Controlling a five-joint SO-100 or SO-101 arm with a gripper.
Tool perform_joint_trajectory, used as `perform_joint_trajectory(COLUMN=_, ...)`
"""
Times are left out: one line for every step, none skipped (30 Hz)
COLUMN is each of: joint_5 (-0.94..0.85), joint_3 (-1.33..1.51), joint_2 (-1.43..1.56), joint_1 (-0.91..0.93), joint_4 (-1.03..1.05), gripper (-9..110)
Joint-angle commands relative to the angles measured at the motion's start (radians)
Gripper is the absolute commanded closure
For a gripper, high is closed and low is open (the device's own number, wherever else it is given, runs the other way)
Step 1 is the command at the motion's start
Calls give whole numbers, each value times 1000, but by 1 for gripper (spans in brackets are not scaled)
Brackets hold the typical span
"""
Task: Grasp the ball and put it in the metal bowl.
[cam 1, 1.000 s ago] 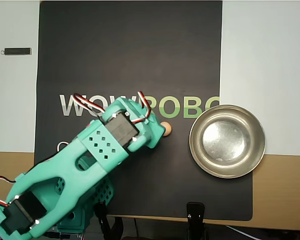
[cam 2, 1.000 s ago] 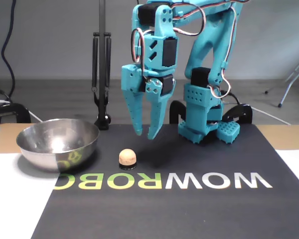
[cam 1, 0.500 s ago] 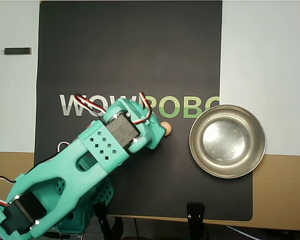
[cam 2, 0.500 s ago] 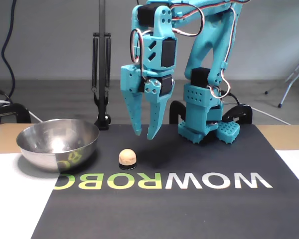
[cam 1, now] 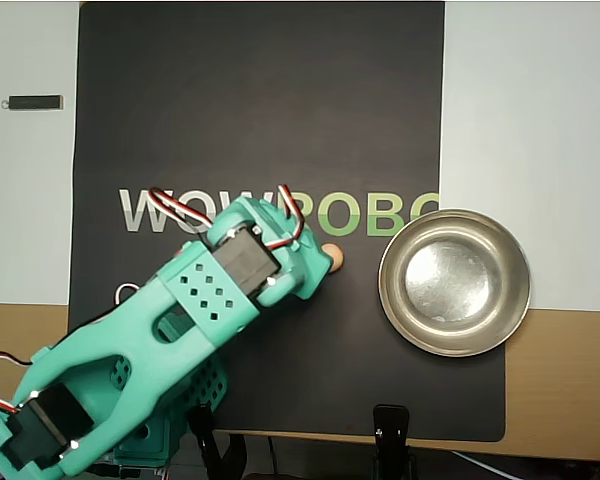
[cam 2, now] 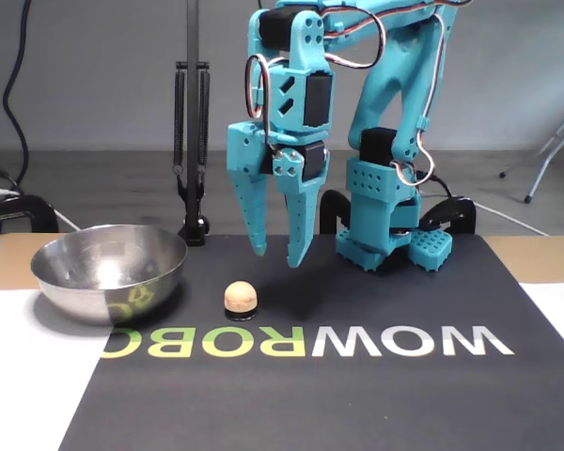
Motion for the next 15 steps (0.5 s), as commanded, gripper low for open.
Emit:
perform_joint_trajectory(joint_5=-2, joint_3=-3, joint_2=8, joint_1=12, joint_4=-5, gripper=50)
perform_joint_trajectory(joint_5=-2, joint_3=-5, joint_2=0, joint_1=14, joint_4=-5, gripper=50)
perform_joint_trajectory(joint_5=-3, joint_3=-6, joint_2=-9, joint_1=23, joint_4=-5, gripper=50)
perform_joint_trajectory(joint_5=-3, joint_3=-6, joint_2=-18, joint_1=28, joint_4=-11, gripper=50)
perform_joint_trajectory(joint_5=-3, joint_3=-6, joint_2=-29, joint_1=32, joint_4=-23, gripper=50)
perform_joint_trajectory(joint_5=-2, joint_3=-6, joint_2=-40, joint_1=32, joint_4=-38, gripper=50)
perform_joint_trajectory(joint_5=5, joint_3=-6, joint_2=-52, joint_1=34, joint_4=-57, gripper=50)
perform_joint_trajectory(joint_5=5, joint_3=-6, joint_2=-64, joint_1=40, joint_4=-75, gripper=50)
perform_joint_trajectory(joint_5=5, joint_3=-6, joint_2=-77, joint_1=44, joint_4=-89, gripper=50)
perform_joint_trajectory(joint_5=5, joint_3=-6, joint_2=-89, joint_1=49, joint_4=-101, gripper=50)
perform_joint_trajectory(joint_5=2, joint_3=-6, joint_2=-100, joint_1=57, joint_4=-112, gripper=50)
perform_joint_trajectory(joint_5=-2, joint_3=-6, joint_2=-110, joint_1=63, joint_4=-121, gripper=50)
perform_joint_trajectory(joint_5=-3, joint_3=-6, joint_2=-121, joint_1=69, joint_4=-130, gripper=50)
perform_joint_trajectory(joint_5=-3, joint_3=-6, joint_2=-129, joint_1=72, joint_4=-138, gripper=50)
perform_joint_trajectory(joint_5=-3, joint_3=-6, joint_2=-137, joint_1=74, joint_4=-146, gripper=50)
